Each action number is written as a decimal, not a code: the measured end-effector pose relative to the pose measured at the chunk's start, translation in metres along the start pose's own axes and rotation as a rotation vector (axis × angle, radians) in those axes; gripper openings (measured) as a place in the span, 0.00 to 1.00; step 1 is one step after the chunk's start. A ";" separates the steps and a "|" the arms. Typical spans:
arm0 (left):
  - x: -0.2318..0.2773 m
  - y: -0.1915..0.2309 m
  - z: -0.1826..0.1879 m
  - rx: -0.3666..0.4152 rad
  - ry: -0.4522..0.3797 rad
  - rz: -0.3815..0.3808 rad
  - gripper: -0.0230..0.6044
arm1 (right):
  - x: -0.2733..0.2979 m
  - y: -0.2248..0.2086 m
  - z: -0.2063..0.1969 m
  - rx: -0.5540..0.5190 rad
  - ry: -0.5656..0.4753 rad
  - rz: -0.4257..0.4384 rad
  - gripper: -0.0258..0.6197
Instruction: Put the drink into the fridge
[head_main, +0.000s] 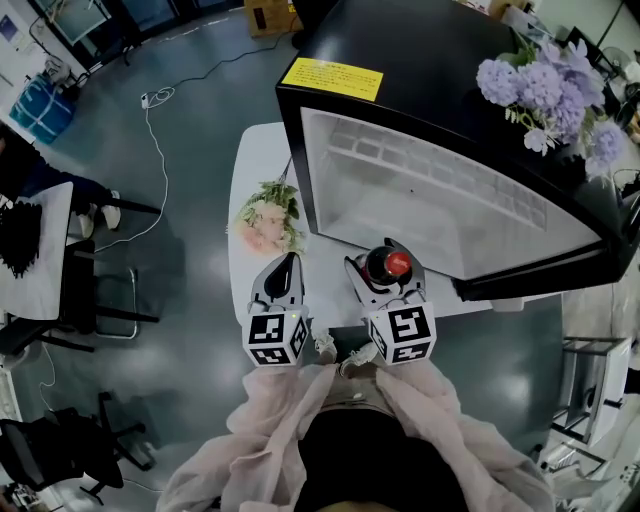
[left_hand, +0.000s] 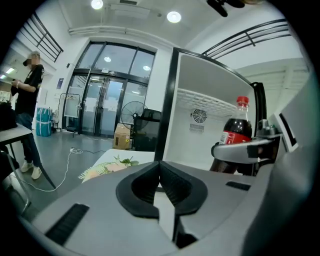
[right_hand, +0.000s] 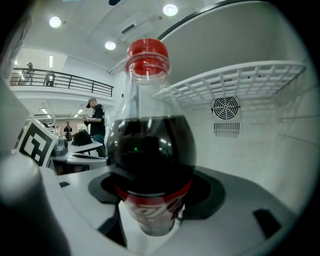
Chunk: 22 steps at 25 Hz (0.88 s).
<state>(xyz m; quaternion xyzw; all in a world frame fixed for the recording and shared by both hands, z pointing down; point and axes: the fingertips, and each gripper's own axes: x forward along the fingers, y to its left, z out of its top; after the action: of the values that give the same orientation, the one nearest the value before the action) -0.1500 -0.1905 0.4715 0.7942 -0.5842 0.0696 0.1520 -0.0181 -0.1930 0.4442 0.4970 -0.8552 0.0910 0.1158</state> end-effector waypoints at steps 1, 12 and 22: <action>0.002 -0.003 0.000 0.000 0.000 -0.005 0.05 | -0.001 -0.003 -0.001 0.001 0.003 -0.005 0.52; 0.011 -0.024 -0.001 0.007 0.005 -0.063 0.05 | 0.004 -0.030 0.005 -0.008 -0.005 -0.037 0.52; 0.007 -0.014 -0.008 -0.018 0.014 -0.041 0.06 | 0.024 -0.050 0.020 0.012 -0.015 -0.033 0.52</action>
<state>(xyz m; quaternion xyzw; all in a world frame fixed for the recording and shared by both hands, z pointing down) -0.1336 -0.1909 0.4787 0.8042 -0.5672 0.0665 0.1647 0.0118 -0.2422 0.4340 0.5123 -0.8471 0.0906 0.1080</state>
